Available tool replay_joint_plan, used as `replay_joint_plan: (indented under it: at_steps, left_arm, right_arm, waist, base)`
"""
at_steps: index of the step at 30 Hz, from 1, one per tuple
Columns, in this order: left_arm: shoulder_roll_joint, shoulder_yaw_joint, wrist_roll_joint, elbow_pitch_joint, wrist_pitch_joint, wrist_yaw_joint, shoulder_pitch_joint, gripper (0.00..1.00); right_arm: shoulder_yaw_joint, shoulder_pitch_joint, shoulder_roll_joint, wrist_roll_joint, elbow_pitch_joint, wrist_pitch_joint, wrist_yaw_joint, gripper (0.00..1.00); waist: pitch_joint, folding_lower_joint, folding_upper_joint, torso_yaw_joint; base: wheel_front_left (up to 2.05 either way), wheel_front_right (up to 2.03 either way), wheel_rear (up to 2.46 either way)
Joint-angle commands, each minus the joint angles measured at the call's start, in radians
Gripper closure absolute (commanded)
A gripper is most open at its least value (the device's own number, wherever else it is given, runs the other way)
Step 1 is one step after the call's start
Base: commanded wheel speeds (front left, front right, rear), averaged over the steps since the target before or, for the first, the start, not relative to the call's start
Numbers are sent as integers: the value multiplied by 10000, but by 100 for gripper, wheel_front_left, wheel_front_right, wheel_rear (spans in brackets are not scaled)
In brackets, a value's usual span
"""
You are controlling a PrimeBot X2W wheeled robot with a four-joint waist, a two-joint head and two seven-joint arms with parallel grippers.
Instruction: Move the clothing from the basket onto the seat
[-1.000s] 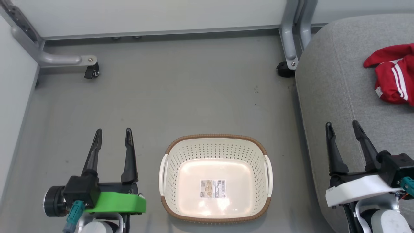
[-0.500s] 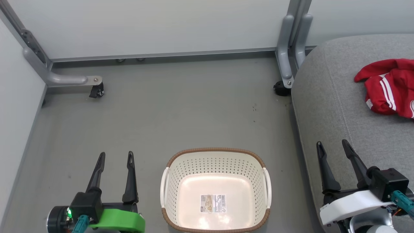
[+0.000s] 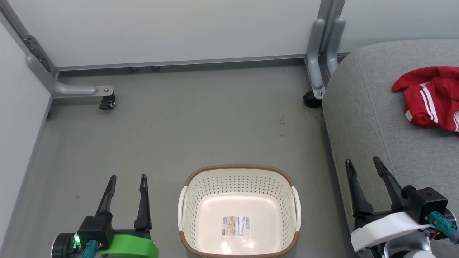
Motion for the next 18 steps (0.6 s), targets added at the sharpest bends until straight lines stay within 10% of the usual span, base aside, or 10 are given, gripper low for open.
replay_joint_plan:
  at_steps: [1, 10, 11, 18]
  left_arm:
    - [-43, 67, 110, 52, -4, -36, -97, 0]
    - [-117, 149, 198, 161, -2, -112, -149, 0]
    - [-98, 146, 92, 163, 2, -98, -22, 100]
    - [-127, 219, -759, 414, 181, -165, -21, 100]
  right_arm:
    - [-4, 110, -23, -19, -18, -7, 1, 0]
    - [-60, 110, -22, -84, -48, 20, 1, 0]
    - [-40, 7, 0, -33, -9, 15, 0, 100]
    - [8, -15, -6, 842, 322, 36, 0, 100]
  waist:
    - [5, 1, 0, -2]
    - [-2, 1, 0, 6]
    - [-1, 1, 0, 6]
    - [-19, 1, 0, -6]
  base:
    - [0, 0, 0]
    - [0, 0, 0]
    - [0, 0, 0]
    - [0, 0, 0]
